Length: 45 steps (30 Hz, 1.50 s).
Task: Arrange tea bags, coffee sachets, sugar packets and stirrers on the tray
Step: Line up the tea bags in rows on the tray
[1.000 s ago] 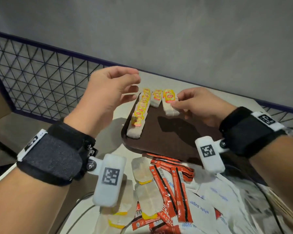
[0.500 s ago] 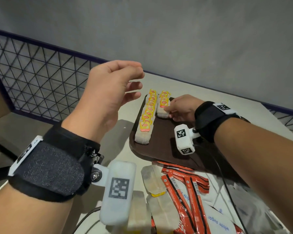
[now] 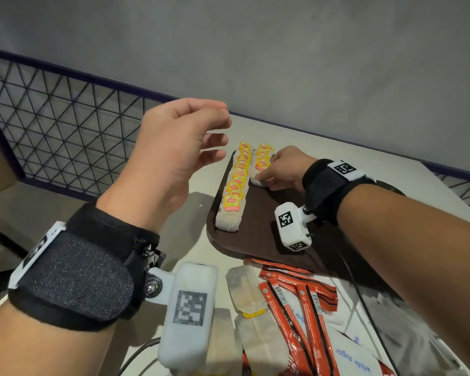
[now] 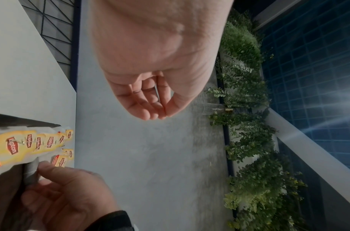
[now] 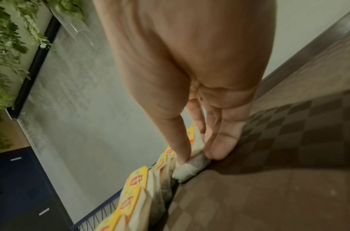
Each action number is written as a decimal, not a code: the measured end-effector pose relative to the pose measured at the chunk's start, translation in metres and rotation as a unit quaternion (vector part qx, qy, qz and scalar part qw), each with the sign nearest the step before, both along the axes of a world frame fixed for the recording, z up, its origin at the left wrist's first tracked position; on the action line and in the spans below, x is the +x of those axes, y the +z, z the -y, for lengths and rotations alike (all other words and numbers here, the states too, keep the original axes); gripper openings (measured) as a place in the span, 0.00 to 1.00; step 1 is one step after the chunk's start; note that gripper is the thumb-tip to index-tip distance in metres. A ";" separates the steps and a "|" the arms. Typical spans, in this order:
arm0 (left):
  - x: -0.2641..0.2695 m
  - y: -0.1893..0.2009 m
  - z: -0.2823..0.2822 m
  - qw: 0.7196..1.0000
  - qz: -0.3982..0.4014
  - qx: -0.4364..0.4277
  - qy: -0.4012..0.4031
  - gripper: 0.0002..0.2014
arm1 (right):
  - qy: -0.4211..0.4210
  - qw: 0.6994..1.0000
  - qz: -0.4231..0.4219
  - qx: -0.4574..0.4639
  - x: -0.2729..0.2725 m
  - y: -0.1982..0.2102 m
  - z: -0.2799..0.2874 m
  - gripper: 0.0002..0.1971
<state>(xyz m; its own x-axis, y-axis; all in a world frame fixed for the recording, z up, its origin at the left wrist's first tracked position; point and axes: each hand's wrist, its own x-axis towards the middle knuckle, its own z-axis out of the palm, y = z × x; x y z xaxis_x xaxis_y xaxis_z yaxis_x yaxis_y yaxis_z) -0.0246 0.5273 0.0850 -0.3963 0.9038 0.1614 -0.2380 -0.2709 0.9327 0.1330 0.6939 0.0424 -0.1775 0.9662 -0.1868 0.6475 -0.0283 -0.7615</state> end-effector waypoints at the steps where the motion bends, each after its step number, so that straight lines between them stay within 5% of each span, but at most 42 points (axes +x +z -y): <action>1: 0.001 0.000 0.000 1.000 -0.002 -0.001 -0.001 0.04 | 0.000 1.000 0.003 0.003 0.000 0.000 0.000 0.11; 16: 0.002 0.000 0.001 1.000 -0.022 -0.001 0.007 0.04 | 0.041 0.999 0.033 -0.005 0.000 0.002 0.001 0.16; 22: -0.001 0.002 0.002 1.000 -0.025 0.007 0.012 0.04 | 0.042 0.992 0.116 0.034 0.007 0.014 0.000 0.29; 24: -0.002 0.001 0.001 0.999 -0.030 0.011 0.013 0.05 | 0.074 0.968 0.204 0.130 0.012 0.031 0.019 0.35; 29: -0.002 0.000 0.002 0.999 -0.041 0.032 0.007 0.06 | 0.319 0.900 0.195 0.223 0.028 0.065 0.136 0.08; 34: 0.002 -0.001 0.005 0.998 -0.053 0.033 -0.004 0.04 | 0.516 0.763 0.315 0.230 0.050 0.054 0.227 0.14; 39: 0.003 -0.003 0.006 0.998 -0.064 0.029 -0.006 0.06 | 0.507 0.760 0.348 0.212 0.060 0.034 0.237 0.23; 45: 0.004 -0.004 0.004 0.998 -0.066 0.022 -0.008 0.06 | 0.483 0.775 0.359 0.193 0.063 0.027 0.242 0.18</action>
<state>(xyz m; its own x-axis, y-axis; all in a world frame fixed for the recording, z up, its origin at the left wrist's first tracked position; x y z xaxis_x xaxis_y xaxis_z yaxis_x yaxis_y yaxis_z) -0.0205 0.5233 0.0808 -0.3543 0.9007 0.2515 -0.1185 -0.3100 0.9433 0.1957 0.4519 0.0698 -0.8370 0.4565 -0.3016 0.4857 0.8737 -0.0255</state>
